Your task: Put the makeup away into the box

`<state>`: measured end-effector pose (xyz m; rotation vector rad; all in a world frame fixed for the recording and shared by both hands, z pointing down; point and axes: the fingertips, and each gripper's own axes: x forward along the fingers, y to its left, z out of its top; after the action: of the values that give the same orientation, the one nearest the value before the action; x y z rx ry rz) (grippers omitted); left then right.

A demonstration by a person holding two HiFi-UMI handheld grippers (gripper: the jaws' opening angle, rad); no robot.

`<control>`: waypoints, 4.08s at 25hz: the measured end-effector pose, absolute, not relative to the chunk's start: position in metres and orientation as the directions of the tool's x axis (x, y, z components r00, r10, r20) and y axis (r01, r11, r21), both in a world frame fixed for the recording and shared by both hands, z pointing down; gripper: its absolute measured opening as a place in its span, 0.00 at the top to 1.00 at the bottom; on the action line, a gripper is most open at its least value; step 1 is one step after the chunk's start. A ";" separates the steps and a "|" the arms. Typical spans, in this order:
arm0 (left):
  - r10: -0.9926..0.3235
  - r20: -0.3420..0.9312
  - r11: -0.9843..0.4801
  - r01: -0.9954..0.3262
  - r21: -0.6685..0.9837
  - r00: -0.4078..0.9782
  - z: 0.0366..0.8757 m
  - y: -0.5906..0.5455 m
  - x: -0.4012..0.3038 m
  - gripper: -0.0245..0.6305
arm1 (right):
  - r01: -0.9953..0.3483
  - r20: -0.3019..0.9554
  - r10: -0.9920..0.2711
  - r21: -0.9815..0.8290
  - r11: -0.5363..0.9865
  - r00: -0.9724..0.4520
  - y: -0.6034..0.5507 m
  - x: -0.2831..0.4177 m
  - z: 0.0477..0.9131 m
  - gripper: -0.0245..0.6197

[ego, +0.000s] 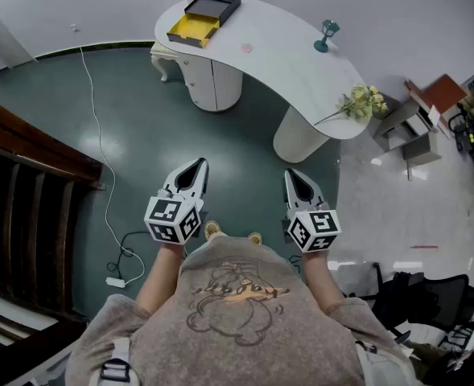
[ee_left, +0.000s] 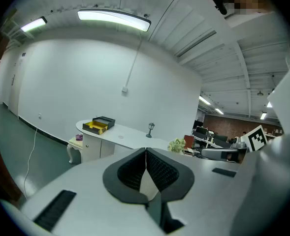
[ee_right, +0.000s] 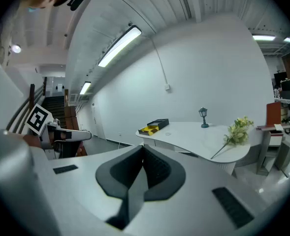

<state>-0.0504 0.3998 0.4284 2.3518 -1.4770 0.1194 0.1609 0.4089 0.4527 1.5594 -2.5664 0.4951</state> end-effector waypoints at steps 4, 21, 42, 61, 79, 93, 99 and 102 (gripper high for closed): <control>-0.853 0.256 -0.395 -0.883 0.253 0.455 0.427 0.396 -0.054 0.93 | -0.880 0.241 -0.851 -0.224 0.419 -0.466 0.406 0.157 0.450 0.96; -0.826 0.241 -0.461 -0.856 0.233 0.510 0.438 0.384 -0.094 0.93 | -0.903 0.269 -0.866 -0.217 0.371 -0.420 0.404 0.111 0.472 0.96; -0.821 0.218 -0.478 -0.845 0.241 0.527 0.446 0.296 -0.129 0.93 | -0.901 0.262 -0.868 -0.220 0.373 -0.423 0.320 0.062 0.477 0.96; -0.843 0.239 -0.429 -0.870 0.243 0.482 0.439 0.129 -0.117 0.93 | -0.873 0.268 -0.834 -0.234 0.429 -0.482 0.140 0.070 0.469 0.96; -0.864 0.247 -0.387 -0.892 0.232 0.439 0.431 -0.011 -0.072 0.93 | -0.842 0.256 -0.806 -0.246 0.479 -0.533 -0.010 0.114 0.464 0.96; -0.875 0.260 -0.362 -0.908 0.210 0.408 0.432 -0.042 -0.057 0.93 | -0.818 0.254 -0.782 -0.273 0.506 -0.568 -0.048 0.128 0.473 0.96; -0.867 0.256 -0.382 -0.900 0.213 0.428 0.433 -0.056 -0.056 0.93 | -0.830 0.256 -0.795 -0.267 0.489 -0.550 -0.057 0.130 0.473 0.96; -0.860 0.253 -0.396 -0.893 0.216 0.442 0.433 -0.066 -0.056 0.92 | -0.843 0.255 -0.808 -0.262 0.470 -0.531 -0.063 0.132 0.471 0.96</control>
<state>-0.0559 -0.0657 0.4332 2.3809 -1.5007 0.1435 0.1325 -0.0634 0.4714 1.4702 -2.6110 0.5487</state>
